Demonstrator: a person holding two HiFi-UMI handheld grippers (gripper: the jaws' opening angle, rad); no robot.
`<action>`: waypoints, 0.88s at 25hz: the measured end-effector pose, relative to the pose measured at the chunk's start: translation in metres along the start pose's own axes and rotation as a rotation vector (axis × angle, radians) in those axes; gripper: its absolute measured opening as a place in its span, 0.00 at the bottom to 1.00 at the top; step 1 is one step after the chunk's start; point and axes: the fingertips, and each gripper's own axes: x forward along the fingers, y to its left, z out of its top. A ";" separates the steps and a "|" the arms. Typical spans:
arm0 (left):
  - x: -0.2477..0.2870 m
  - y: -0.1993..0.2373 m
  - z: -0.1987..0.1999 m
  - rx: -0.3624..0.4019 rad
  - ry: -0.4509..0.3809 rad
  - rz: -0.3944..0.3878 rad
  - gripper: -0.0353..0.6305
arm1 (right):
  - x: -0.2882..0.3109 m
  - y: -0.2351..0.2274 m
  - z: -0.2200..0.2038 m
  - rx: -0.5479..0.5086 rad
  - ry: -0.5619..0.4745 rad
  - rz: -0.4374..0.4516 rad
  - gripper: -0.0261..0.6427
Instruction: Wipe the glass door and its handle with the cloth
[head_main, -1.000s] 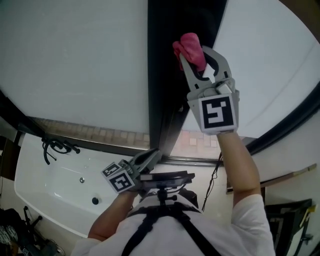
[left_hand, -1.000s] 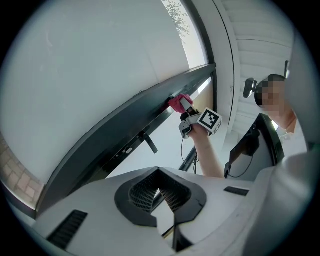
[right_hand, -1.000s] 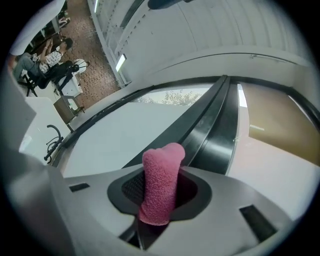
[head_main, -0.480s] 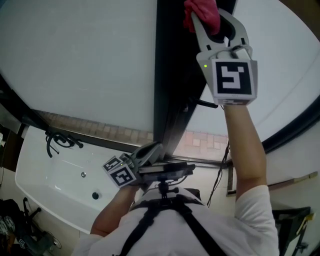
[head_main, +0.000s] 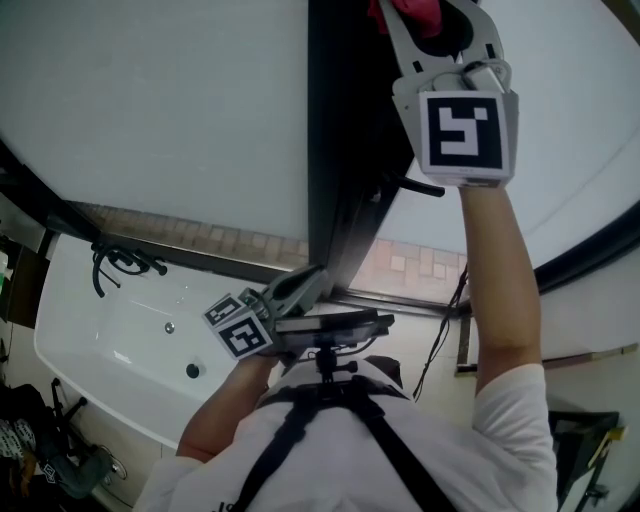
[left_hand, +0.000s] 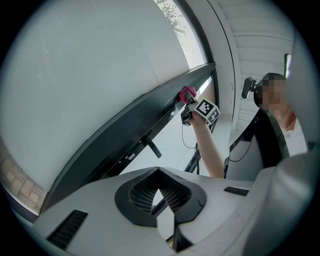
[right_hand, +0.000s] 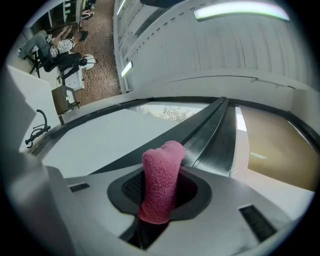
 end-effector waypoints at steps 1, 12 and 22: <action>0.000 0.000 -0.002 -0.003 0.004 0.001 0.04 | -0.002 0.001 -0.001 -0.002 -0.004 0.000 0.19; -0.004 0.004 -0.005 -0.018 0.020 0.017 0.04 | -0.011 0.009 -0.010 0.062 -0.031 -0.012 0.19; -0.009 0.001 -0.012 -0.029 0.050 -0.004 0.04 | -0.026 0.038 -0.030 0.076 0.018 0.030 0.19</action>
